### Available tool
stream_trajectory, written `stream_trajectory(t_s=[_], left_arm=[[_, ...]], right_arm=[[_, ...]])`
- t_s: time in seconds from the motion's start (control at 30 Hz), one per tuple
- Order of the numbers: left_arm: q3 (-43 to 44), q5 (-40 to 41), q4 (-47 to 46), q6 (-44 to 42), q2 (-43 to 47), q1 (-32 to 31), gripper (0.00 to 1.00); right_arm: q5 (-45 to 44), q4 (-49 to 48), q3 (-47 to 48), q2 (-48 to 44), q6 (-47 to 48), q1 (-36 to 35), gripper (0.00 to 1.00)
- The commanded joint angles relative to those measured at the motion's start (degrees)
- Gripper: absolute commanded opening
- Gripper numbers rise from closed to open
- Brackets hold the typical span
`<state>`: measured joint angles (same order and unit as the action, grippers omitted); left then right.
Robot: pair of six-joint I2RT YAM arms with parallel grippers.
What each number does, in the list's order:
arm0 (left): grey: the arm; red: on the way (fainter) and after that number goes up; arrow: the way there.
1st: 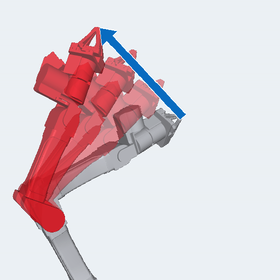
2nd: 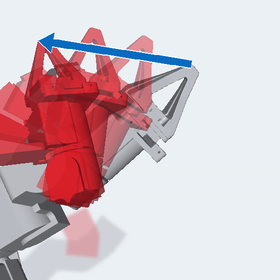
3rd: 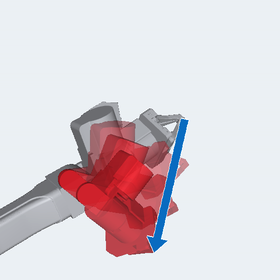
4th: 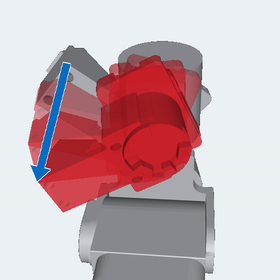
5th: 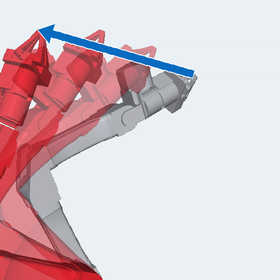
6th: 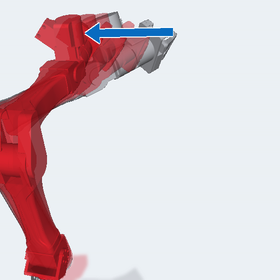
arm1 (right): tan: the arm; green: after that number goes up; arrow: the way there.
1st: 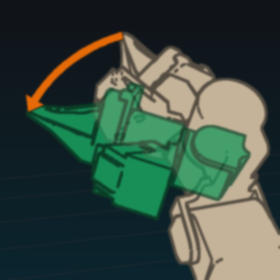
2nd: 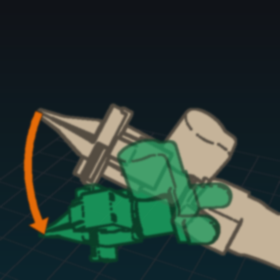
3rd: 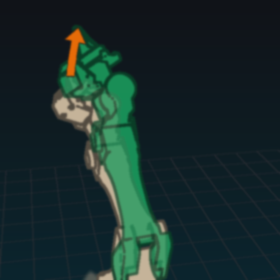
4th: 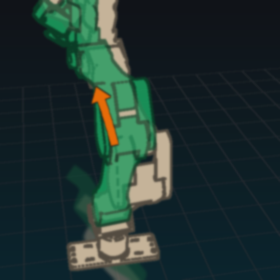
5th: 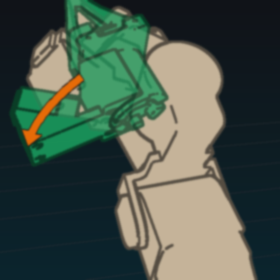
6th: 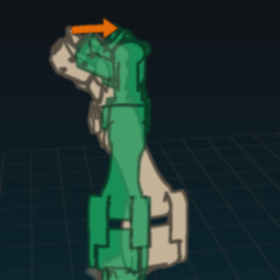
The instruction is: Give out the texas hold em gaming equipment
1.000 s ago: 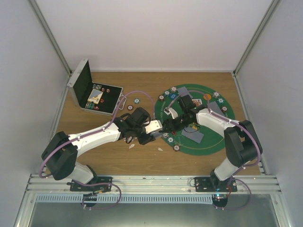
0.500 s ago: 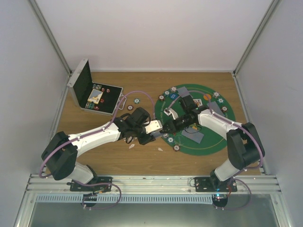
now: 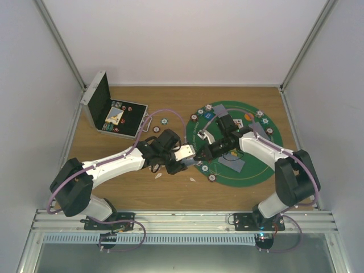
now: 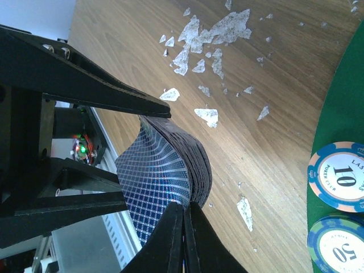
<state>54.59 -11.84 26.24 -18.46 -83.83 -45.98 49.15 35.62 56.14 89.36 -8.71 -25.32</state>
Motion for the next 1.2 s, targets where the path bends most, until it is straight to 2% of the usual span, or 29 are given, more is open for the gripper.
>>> stream_trajectory(t_s=[0.0, 0.23, 0.43, 0.53, 0.63, 0.9, 1.17], left_arm=[[-0.27, 0.14, -3.11, 0.5, 1.8, 0.19, 0.56], [-0.36, 0.17, -3.04, 0.59, 1.94, 0.19, 0.56], [-0.36, 0.21, -3.1, 0.58, 2.02, 0.19, 0.56], [-0.44, 0.32, -3.02, 0.55, 2.09, 0.19, 0.56], [-0.45, 0.41, -3.06, 0.65, 2.1, 0.19, 0.56], [-0.46, 0.78, -3.19, 0.46, 1.71, 0.18, 0.56], [-0.49, 1.02, -3.06, 0.4, 1.51, 0.19, 0.56]], right_arm=[[-2.84, 4.4, -0.02, -1.59, 1.48, 0.62, 0.01], [-5.92, 5.34, -0.22, -2.77, 1.47, 2.04, 0.01], [-15.16, 7.7, 0.13, -3.43, 0.81, 6.97, 0.01], [-22.97, 8.77, 1.23, -3.86, -0.38, 11.66, 0.01], [-37.03, 10.94, 4.18, -3.37, -2.41, 15.99, 0.01], [-61.68, 16.43, 16.03, 2.45, -3.53, 18.0, 0.01], [-73.76, 18.7, 26.3, 12.68, -1.66, 17.86, 0.01]])
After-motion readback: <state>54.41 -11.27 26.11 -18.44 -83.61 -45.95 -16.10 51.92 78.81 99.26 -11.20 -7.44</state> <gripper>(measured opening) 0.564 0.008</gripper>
